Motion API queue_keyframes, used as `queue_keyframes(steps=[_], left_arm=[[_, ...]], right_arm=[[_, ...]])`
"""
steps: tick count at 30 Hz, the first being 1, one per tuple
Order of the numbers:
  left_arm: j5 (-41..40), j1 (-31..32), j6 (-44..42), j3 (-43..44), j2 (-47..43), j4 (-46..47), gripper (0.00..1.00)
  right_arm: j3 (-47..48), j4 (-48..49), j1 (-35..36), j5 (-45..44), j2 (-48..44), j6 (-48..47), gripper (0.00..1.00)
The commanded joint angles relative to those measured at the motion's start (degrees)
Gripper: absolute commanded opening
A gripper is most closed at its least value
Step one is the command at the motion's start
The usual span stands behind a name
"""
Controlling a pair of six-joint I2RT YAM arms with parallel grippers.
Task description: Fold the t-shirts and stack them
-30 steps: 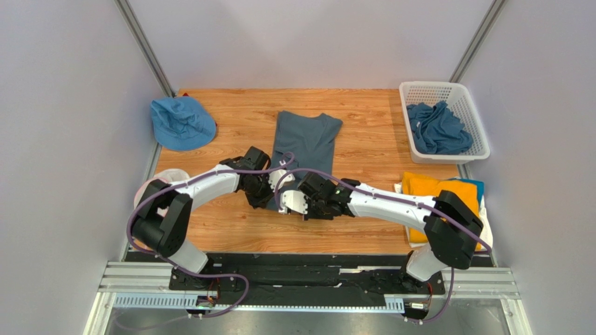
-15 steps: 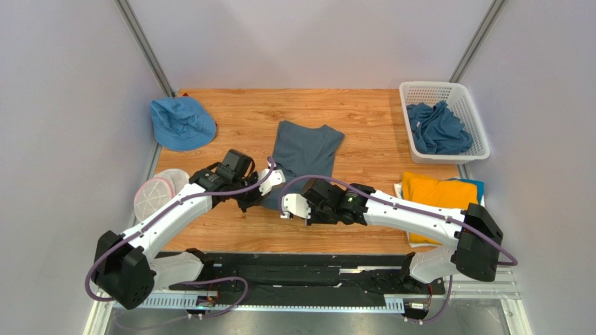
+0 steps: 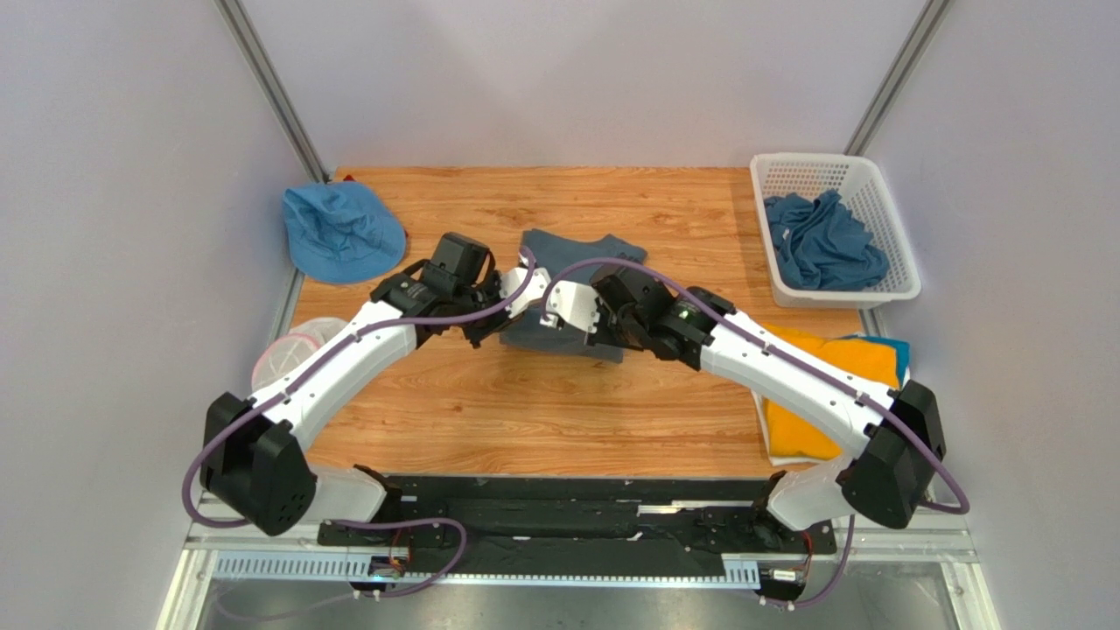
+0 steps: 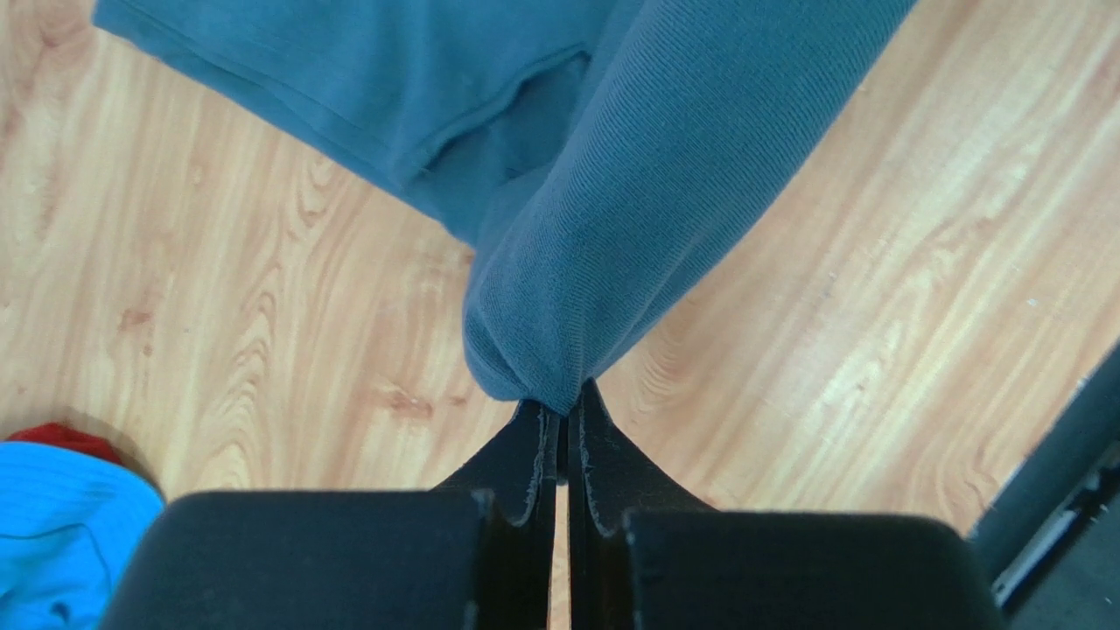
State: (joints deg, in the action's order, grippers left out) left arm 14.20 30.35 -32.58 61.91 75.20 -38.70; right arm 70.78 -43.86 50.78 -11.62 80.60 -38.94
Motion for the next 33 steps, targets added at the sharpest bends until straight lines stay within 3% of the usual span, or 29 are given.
queue_keyframes(steps=[1,15,26,33], left_arm=[[-1.63,-0.46,-3.27,6.11,5.03,3.62,0.00],[1.80,-6.09,-8.29,32.81,32.53,0.56,0.00],[1.80,-7.50,-9.79,47.15,47.05,0.11,0.00],[0.22,-7.50,-9.35,51.64,53.20,3.36,0.00]], right_arm=[[5.58,0.79,-5.15,-0.78,3.85,-4.48,0.00],[16.57,3.51,-15.36,5.29,18.88,-10.37,0.00],[24.05,5.89,-20.28,7.49,31.63,-12.91,0.00],[27.21,6.59,-22.39,6.61,35.85,-14.58,0.00]])
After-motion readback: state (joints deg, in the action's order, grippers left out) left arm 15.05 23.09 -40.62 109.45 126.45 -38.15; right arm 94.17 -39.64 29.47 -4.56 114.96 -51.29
